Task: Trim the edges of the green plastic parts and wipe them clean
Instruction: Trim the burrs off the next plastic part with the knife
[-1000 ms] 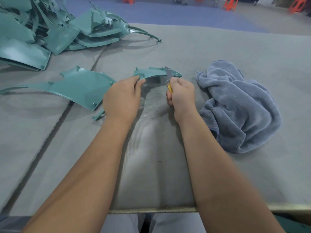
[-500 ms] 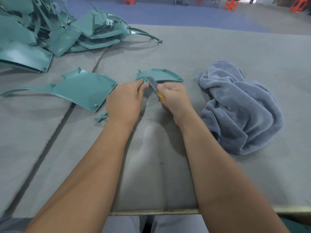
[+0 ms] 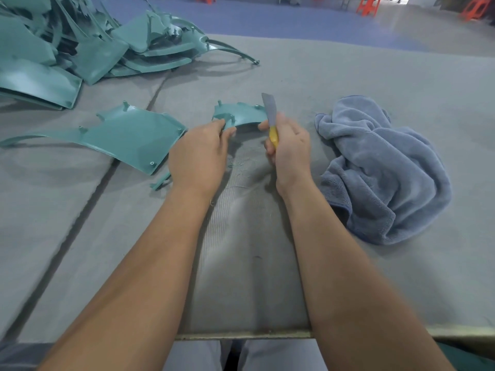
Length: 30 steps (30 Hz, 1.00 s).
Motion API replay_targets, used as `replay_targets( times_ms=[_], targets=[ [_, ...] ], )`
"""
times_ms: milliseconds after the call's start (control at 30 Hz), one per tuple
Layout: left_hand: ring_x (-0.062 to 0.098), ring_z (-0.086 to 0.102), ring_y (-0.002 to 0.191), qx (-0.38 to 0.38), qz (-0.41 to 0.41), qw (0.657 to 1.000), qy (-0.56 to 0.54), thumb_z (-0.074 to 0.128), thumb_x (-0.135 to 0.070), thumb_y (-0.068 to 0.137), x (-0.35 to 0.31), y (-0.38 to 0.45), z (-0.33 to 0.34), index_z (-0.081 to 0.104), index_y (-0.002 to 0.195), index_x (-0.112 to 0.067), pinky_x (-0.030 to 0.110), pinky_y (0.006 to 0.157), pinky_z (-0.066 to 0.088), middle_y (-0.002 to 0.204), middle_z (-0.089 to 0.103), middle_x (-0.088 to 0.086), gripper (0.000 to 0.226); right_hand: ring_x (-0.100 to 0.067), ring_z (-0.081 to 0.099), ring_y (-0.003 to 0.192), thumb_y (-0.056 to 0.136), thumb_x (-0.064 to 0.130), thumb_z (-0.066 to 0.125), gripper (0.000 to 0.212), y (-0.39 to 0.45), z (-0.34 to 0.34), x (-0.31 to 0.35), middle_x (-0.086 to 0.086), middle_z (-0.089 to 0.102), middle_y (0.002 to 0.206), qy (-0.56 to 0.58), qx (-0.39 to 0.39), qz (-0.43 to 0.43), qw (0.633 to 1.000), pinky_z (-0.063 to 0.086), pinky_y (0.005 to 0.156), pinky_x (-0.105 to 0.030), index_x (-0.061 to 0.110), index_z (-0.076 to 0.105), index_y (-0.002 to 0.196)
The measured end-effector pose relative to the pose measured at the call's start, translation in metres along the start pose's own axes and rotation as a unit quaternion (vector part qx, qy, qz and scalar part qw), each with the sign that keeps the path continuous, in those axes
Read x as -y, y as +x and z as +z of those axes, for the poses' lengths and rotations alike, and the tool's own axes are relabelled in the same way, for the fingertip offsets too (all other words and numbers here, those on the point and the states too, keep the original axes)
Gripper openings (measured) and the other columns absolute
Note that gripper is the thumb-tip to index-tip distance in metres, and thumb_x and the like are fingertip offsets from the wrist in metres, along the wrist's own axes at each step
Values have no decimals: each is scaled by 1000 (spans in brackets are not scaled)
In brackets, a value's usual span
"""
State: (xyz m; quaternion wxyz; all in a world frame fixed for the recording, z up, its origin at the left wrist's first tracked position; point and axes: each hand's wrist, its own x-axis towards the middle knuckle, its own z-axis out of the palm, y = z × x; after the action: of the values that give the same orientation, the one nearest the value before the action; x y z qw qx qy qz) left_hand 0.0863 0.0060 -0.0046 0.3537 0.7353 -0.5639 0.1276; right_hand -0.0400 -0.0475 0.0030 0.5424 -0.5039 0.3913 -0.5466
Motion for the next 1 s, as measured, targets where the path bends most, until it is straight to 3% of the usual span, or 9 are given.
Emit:
replay_targets(
  times_ms=[67,167,367,467,633,733,867,1000],
  targets=[
    [25,44,71,17,-7,1000,16,41,-37,102,1,1,1,58,92,-12,34,58,26,84,63,10,32,-5,35,46,101,36,36,48,0,1,-1,5,40,53,-62,10,23,998,31,48,-16,12,69,76],
    [27,44,75,32,-23,999,27,41,-34,102,2,2,3,58,100,-11,35,59,27,91,64,12,28,-3,45,58,100,27,42,36,-2,3,-4,7,50,65,-162,45,3,986,36,61,-22,15,62,72],
    [26,41,70,15,-32,999,16,37,-33,103,1,1,2,52,88,-14,35,58,26,85,62,12,28,-6,32,40,99,16,44,36,0,5,-7,5,39,46,-170,109,-14,979,28,41,-19,18,40,63],
    [29,49,71,-5,-27,1000,1,36,-33,104,2,-1,-1,61,96,-12,34,58,27,85,64,10,34,-8,27,40,99,16,44,40,7,1,-7,12,34,39,-126,53,17,991,23,42,-24,20,37,60],
    [22,45,69,-5,-36,999,-5,33,-35,105,3,-1,-5,63,95,-14,34,57,27,83,63,6,38,-5,21,32,100,16,42,37,16,-9,-3,9,31,38,42,-44,90,994,18,36,-16,17,41,63],
    [25,51,73,3,-39,999,0,31,-36,105,3,0,-5,63,100,-16,34,58,31,88,65,5,38,-7,27,33,101,18,42,33,14,-8,-3,6,39,41,86,-83,92,989,23,37,-16,15,41,68],
    [30,60,87,6,-29,1000,-1,32,-36,105,3,0,-5,62,116,-24,34,60,34,98,66,4,35,-9,38,38,99,21,46,23,13,-9,0,0,52,49,40,-125,40,991,31,41,-19,18,50,77],
    [32,61,95,7,-32,999,-23,37,-33,104,4,2,-5,55,133,-34,38,68,44,107,68,7,34,-14,47,61,99,40,40,40,15,-16,0,7,51,61,-77,-181,14,980,39,61,-30,25,61,69]
  ],
)
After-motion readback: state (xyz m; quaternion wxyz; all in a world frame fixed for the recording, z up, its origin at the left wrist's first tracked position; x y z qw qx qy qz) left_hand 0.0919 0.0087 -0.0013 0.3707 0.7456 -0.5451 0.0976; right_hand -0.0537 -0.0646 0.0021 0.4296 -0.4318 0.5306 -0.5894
